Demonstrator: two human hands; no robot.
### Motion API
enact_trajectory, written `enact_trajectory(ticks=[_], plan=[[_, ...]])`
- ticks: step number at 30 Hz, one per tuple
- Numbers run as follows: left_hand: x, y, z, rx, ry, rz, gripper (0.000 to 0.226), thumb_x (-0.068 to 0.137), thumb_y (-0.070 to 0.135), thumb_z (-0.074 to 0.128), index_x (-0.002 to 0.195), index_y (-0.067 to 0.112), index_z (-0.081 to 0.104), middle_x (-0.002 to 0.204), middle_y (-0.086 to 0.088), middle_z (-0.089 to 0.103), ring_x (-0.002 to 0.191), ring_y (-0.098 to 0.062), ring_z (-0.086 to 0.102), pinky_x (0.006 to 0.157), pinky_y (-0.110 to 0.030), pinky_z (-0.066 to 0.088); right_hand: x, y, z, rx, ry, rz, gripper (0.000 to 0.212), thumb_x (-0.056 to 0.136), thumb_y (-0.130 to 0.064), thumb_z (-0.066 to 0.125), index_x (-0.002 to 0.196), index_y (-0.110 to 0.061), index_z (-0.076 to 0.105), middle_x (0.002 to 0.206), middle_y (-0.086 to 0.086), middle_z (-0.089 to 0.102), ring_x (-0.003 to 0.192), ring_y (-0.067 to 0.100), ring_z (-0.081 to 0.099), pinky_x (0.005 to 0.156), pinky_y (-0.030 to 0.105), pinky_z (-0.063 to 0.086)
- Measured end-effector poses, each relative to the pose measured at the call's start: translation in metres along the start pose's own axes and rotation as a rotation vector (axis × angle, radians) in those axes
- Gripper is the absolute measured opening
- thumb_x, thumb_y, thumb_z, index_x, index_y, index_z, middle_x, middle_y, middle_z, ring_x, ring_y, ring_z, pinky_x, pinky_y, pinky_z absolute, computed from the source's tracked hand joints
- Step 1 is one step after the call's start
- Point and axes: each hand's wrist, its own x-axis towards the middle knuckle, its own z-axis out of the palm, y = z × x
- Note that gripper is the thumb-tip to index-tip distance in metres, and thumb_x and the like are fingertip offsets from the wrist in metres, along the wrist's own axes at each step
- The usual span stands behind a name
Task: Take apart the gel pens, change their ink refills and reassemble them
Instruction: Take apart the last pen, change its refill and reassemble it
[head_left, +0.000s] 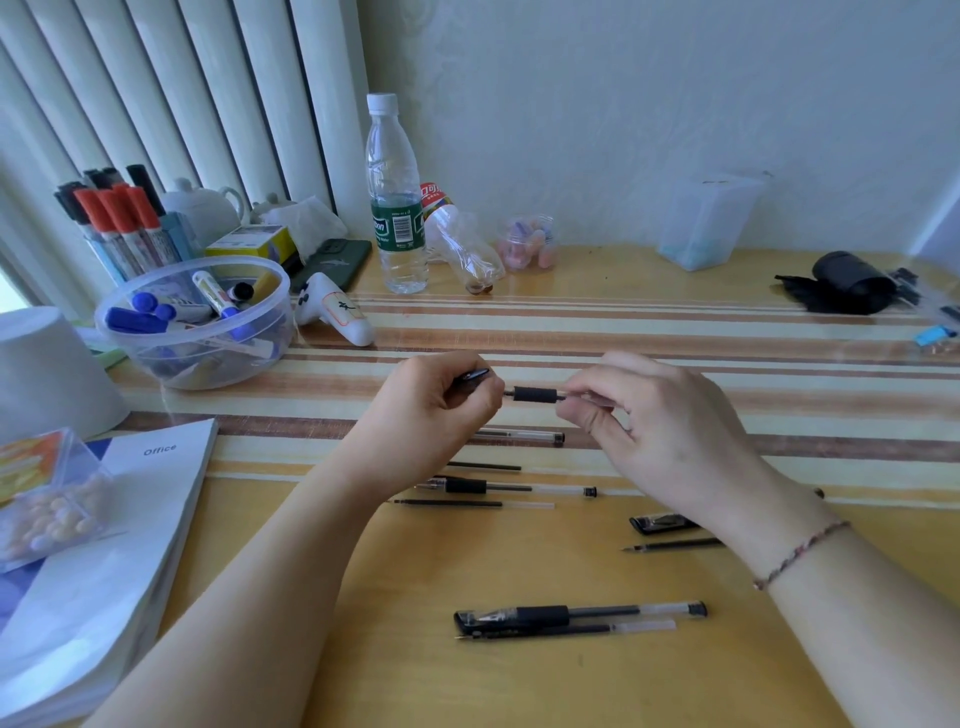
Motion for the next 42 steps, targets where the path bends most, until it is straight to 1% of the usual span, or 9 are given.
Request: enact_trajectory(ticks=[8,11,13,17,20,24,33,38,42], plan=[[0.003,-0.007,-0.02,-0.021,0.148,-0.031,0.02,0.092,0.014,0.056,0.073,0.009,0.062,0.047,0.011,0.038,0.04,-0.004,0.031,0.041,-0.012,0.027,0.004,0.03,-0.008,-0.11,0.035,0.054,0.009,0.088,-0.025,0.062,0.095,-0.019,0.065,0.085,-0.01,0.063,0.076,0.017,0.059,0.066,0.035,0.049],[0.005,-0.008,-0.025,-0.028,0.221,-0.047,0.022,0.094,0.013,0.055,0.075,0.005,0.062,0.051,0.005,0.038,0.04,-0.004,0.031,0.04,-0.012,0.026,0.003,0.052,-0.015,-0.297,0.032,0.2,0.022,0.086,-0.04,0.063,0.104,-0.026,0.062,0.083,-0.015,0.057,0.084,0.02,0.061,0.066,0.031,0.04],[0.005,-0.007,-0.022,-0.039,0.231,-0.046,0.022,0.094,0.013,0.055,0.075,0.003,0.061,0.052,0.004,0.038,0.041,-0.004,0.031,0.041,-0.012,0.026,0.003,0.056,-0.018,-0.179,0.104,0.317,0.023,0.087,-0.045,0.062,0.103,-0.029,0.065,0.083,-0.017,0.059,0.083,0.013,0.06,0.065,0.028,0.043],[0.002,-0.001,-0.004,-0.016,0.131,-0.012,0.021,0.092,0.016,0.057,0.073,0.009,0.06,0.051,0.009,0.038,0.045,-0.005,0.032,0.045,-0.015,0.029,0.006,0.03,-0.018,0.214,0.133,0.092,0.022,0.088,-0.04,0.06,0.095,-0.026,0.076,0.091,-0.013,0.073,0.084,0.0,0.065,0.07,0.015,0.052],[0.001,-0.001,0.004,-0.023,0.099,-0.016,0.02,0.092,0.019,0.057,0.073,0.015,0.06,0.051,0.011,0.04,0.045,-0.005,0.034,0.045,-0.015,0.031,0.004,0.021,-0.014,0.084,-0.028,0.0,0.013,0.081,-0.024,0.073,0.089,-0.033,0.078,0.084,-0.017,0.074,0.078,0.009,0.07,0.063,0.033,0.058],[0.0,0.001,0.008,0.006,0.061,0.009,0.022,0.094,0.024,0.056,0.075,0.014,0.061,0.049,0.011,0.04,0.044,-0.005,0.035,0.045,-0.015,0.032,0.004,0.024,-0.013,0.051,-0.076,0.003,0.023,0.081,-0.014,0.071,0.087,-0.034,0.079,0.079,-0.018,0.074,0.072,0.01,0.068,0.061,0.032,0.056],[0.002,-0.006,0.007,0.307,0.194,-0.048,0.02,0.092,0.031,0.058,0.076,0.02,0.063,0.05,0.009,0.046,0.052,-0.007,0.046,0.05,-0.015,0.032,0.0,0.079,-0.021,-0.387,-0.304,0.345,0.026,0.084,-0.057,0.059,0.078,-0.033,0.068,0.081,-0.016,0.063,0.073,0.017,0.058,0.059,0.032,0.051],[0.0,-0.006,0.01,0.364,0.138,-0.02,0.02,0.092,0.033,0.057,0.079,0.02,0.065,0.058,0.008,0.053,0.06,-0.01,0.052,0.054,-0.025,0.037,0.0,0.083,-0.021,-0.38,-0.361,0.399,0.024,0.08,-0.062,0.061,0.08,-0.039,0.067,0.081,-0.019,0.065,0.074,0.013,0.059,0.061,0.031,0.052],[0.0,-0.006,0.011,0.385,0.097,-0.01,0.019,0.092,0.034,0.056,0.081,0.021,0.064,0.066,0.005,0.058,0.065,-0.014,0.054,0.058,-0.029,0.043,-0.001,0.08,-0.027,-0.1,-0.408,0.399,0.019,0.067,-0.061,0.072,0.078,-0.048,0.064,0.09,-0.031,0.06,0.086,-0.004,0.055,0.072,0.033,0.05]])
